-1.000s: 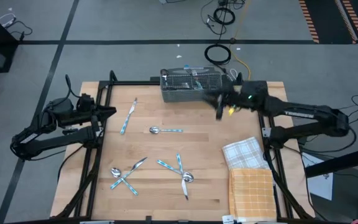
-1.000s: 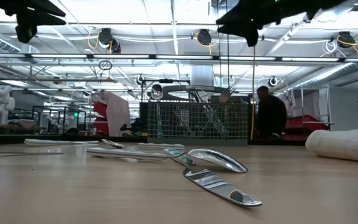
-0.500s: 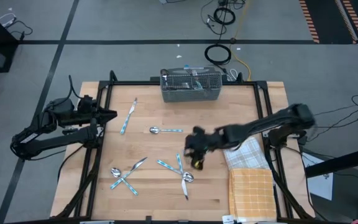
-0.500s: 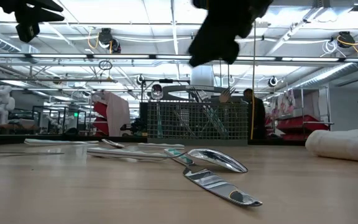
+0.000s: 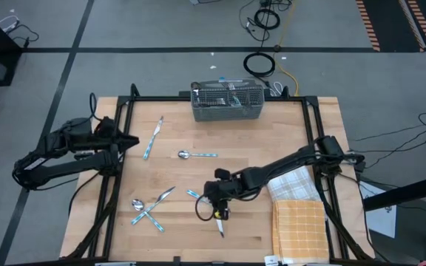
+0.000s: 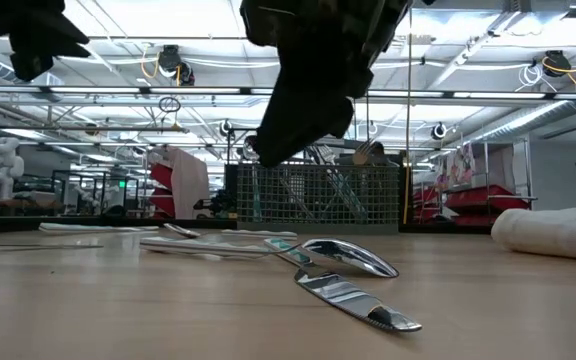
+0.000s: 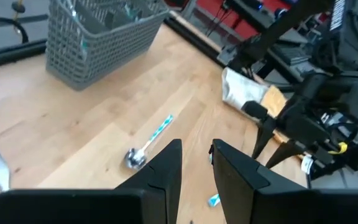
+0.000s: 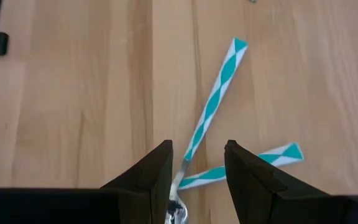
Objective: Sort silverware
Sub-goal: Put the bottom right blue spoon into the gray silverware basket
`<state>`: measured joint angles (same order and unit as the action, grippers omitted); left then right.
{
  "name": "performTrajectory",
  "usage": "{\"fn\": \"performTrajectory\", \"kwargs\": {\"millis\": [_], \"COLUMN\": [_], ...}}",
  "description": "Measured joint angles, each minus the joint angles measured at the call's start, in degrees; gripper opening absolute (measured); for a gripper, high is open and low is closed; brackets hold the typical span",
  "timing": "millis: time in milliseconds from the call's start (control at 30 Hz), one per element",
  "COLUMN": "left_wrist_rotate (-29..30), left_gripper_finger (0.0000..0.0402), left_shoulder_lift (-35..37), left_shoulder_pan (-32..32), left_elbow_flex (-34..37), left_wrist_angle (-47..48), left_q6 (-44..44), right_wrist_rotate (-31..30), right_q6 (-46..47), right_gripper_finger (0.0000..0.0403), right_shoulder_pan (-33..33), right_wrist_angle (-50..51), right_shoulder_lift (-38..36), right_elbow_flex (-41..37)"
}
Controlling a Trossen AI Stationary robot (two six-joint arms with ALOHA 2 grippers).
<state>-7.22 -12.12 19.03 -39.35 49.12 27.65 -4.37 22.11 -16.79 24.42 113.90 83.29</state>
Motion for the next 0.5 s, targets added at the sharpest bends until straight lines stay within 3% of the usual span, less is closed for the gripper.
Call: {"fn": "performTrajectory", "kwargs": {"millis": [500], "left_wrist_rotate": [0.0], "left_gripper_finger": [0.0095], "left_shoulder_lift": [0.2], "left_shoulder_pan": [0.0], "left_elbow_flex": [0.0], "left_wrist_angle": [1.1], "left_q6": [-2.7], "right_wrist_rotate": [-2.1], "right_q6": [10.3], "right_gripper_finger": [0.0135], "right_shoulder_pan": [-5.1], "right_wrist_angle": [2.9], "right_shoulder_lift": [4.2], "right_elbow_flex": [-0.2]}}
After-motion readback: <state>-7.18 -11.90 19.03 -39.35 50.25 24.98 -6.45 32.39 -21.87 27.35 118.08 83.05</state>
